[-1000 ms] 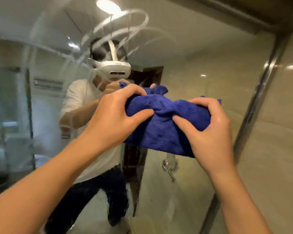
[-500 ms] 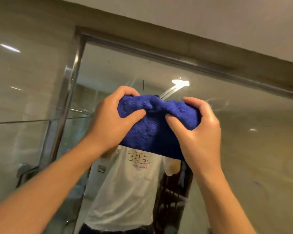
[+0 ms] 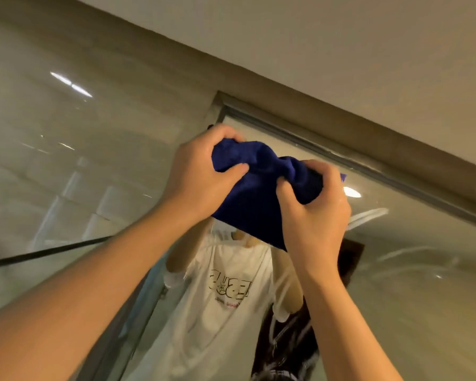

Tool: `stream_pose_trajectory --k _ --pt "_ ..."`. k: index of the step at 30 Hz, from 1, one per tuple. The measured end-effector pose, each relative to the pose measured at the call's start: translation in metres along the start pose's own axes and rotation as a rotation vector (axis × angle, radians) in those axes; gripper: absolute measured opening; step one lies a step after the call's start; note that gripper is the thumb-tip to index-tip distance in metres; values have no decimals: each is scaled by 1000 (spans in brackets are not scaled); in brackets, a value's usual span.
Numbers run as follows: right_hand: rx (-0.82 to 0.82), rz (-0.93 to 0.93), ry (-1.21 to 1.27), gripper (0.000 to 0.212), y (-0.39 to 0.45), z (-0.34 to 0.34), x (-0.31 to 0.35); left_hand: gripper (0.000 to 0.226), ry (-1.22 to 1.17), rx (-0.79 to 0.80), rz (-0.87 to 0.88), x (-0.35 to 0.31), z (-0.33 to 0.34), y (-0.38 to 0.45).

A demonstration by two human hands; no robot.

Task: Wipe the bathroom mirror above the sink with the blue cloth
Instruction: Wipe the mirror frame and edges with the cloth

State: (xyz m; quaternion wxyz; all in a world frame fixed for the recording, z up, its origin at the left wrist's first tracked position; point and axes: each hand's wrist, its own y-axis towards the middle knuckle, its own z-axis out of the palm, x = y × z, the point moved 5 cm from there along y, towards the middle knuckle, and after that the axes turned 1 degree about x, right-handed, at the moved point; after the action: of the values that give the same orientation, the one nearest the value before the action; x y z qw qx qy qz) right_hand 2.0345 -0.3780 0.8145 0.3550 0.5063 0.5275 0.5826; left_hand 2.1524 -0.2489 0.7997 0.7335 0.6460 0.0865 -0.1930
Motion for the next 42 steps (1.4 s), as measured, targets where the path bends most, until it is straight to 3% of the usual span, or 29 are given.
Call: stream_pose_trajectory --k 6,10,14,18,22,27,33,42 --pt "8 -18 -92 42 40 26 14 35 6 -36 7 4 -4 47" --pt "60 -96 -287 55 65 40 26 41 59 -85 59 5 -3 71" --pt "122 -176 -468 47 82 62 30 39 179 -153 52 19 -4 87" --pt "153 -213 -670 46 95 78 24 41 331 -97 63 29 1 95" --pt "161 -221 -638 46 91 82 13 39 439 -131 78 30 5 90" --pt "188 -260 -679 41 101 53 -3 34 398 -252 76 16 35 73" --pt "117 -236 -692 37 96 -21 -40 31 420 -173 225 -26 101 50" --pt "160 -266 -676 39 98 26 -16 32 571 -161 214 -10 61 68"
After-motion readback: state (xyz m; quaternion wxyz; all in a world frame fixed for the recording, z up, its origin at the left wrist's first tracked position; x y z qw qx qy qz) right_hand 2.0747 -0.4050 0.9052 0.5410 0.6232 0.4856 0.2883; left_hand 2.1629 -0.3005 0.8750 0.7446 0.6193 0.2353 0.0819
